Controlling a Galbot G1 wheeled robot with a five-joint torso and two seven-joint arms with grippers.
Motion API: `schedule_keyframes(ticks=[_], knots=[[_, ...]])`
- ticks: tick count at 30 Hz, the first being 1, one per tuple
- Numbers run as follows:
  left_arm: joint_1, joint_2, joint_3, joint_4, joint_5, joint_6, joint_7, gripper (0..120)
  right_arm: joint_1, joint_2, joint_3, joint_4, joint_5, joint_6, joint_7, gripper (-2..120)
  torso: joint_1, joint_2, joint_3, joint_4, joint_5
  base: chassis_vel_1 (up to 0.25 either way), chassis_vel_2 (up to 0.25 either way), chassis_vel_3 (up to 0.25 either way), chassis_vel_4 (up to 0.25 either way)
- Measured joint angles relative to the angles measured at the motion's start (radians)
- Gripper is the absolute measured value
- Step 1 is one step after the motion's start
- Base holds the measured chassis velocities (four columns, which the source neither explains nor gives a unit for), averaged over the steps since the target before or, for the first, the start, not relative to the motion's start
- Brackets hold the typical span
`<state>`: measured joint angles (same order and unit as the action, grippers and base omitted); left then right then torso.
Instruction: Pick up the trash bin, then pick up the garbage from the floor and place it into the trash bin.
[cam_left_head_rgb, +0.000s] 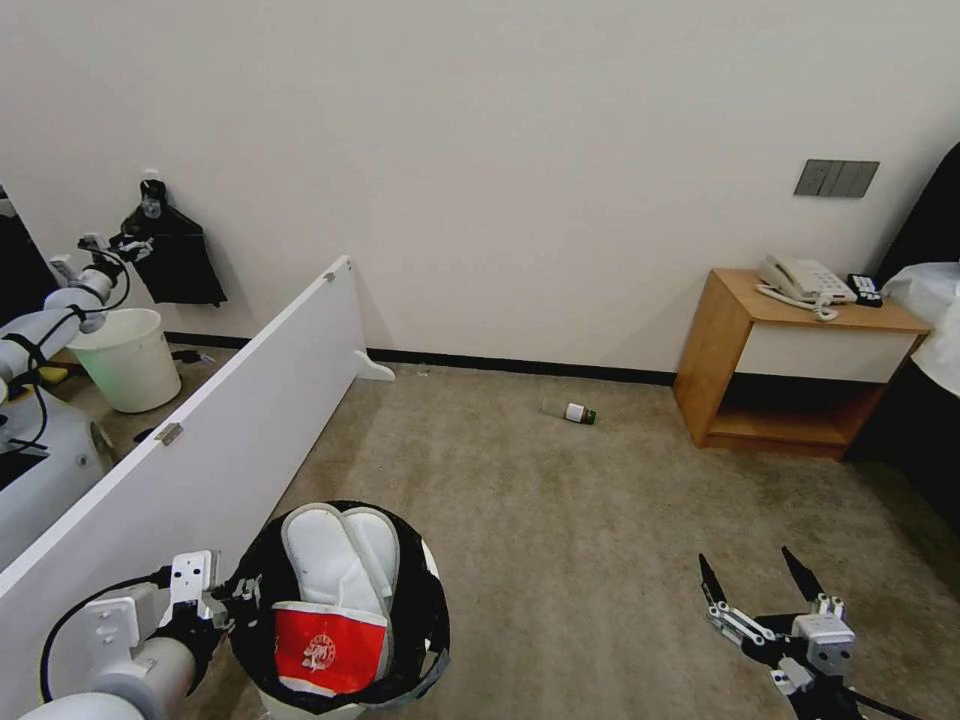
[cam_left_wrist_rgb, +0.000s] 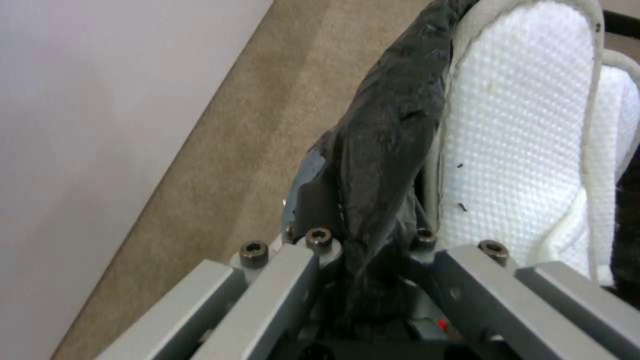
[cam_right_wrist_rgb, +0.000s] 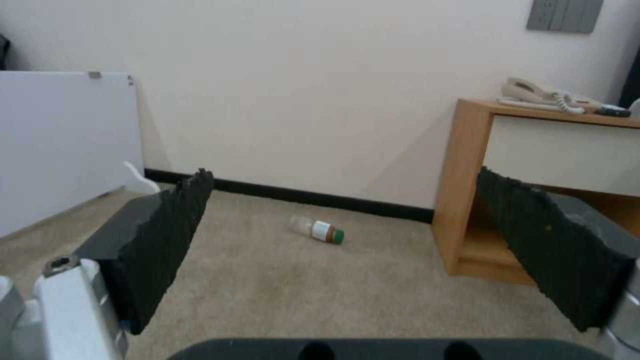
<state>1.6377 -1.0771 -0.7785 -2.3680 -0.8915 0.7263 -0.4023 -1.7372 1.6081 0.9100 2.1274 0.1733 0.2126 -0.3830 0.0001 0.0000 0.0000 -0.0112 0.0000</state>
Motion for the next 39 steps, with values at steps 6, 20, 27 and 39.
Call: schedule_keyframes(ticks=[6,20,27,39], knots=[[-0.001,-0.001,0.000,0.000,0.000,0.000,0.000,4,0.001,0.000,0.000,-0.001,0.000,0.001,0.000,100,0.000,0.000,0.000,0.0000,0.0000,-0.065,0.064,0.060,-0.054],[-0.003,0.000,0.000,0.002,-0.001,0.000,0.000,4,0.004,0.000,0.000,-0.003,0.001,0.002,-0.001,100,0.000,0.000,0.000,0.0000,0.0000,-0.054,0.058,0.046,-0.047],[-0.003,0.000,0.001,0.003,-0.001,0.000,0.000,4,0.005,0.000,0.000,-0.003,0.002,0.002,-0.001,100,0.000,0.000,0.000,0.0000,-0.0001,-0.053,0.069,0.052,-0.055],[-0.003,-0.001,0.001,0.004,-0.002,0.000,0.000,4,0.006,0.000,0.000,-0.005,0.004,0.000,-0.001,100,0.000,0.000,0.000,0.0000,0.0000,-0.054,0.050,0.043,-0.049]])
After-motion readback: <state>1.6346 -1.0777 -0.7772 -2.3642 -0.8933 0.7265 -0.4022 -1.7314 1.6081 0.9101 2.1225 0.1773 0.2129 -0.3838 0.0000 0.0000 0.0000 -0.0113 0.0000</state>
